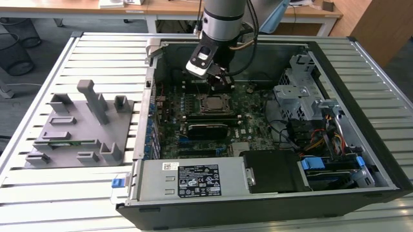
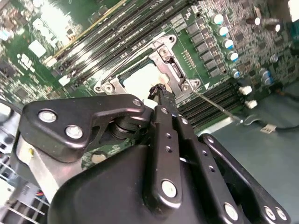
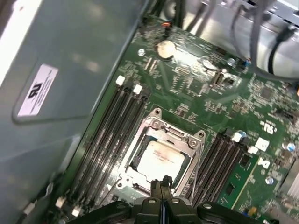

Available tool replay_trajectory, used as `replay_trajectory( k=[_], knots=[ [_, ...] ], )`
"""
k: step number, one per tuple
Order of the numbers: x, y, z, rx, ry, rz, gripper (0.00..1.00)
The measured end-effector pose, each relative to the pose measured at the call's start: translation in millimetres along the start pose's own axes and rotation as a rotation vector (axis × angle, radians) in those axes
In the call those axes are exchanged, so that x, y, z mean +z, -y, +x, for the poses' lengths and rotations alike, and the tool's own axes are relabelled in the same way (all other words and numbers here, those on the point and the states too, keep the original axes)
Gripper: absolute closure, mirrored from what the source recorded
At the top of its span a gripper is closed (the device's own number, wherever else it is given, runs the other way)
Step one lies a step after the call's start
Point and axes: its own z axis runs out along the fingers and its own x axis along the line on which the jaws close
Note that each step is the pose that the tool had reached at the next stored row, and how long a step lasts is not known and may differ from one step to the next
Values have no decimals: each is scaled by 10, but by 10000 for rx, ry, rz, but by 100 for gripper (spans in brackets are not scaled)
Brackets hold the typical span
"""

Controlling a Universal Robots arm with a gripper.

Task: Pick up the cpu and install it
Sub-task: 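Install the first cpu locking lever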

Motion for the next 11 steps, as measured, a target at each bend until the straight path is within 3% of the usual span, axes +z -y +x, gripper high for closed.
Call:
replay_trajectory(
  k=[11],
  knots=[
    [12, 0, 0, -1962, 36, 57, 89]
  ],
)
